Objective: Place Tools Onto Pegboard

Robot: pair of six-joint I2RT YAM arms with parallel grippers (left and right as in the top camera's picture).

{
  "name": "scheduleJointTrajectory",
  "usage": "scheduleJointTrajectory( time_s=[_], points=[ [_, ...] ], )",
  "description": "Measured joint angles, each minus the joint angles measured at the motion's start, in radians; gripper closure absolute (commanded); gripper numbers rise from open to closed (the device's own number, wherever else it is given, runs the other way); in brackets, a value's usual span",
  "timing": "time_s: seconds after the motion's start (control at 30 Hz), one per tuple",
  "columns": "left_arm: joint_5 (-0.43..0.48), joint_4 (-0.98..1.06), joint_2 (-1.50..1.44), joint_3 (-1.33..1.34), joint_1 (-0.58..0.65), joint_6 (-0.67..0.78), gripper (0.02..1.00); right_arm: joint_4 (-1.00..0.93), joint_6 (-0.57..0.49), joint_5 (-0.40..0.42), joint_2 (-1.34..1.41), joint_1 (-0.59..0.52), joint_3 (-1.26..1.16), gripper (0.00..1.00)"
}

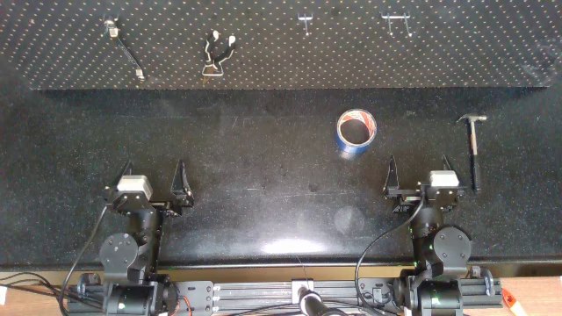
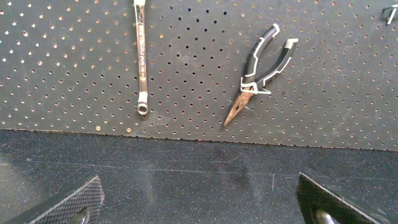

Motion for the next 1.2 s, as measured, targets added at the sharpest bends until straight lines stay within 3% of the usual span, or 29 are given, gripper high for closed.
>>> scheduleJointTrajectory(
  time_s=[1.2],
  points=[
    [0.000, 0.000, 0.000, 0.000, 0.000, 0.004, 0.023, 0.000, -0.024, 0.027, 0.000, 0.000, 0.000, 0.020]
  ],
)
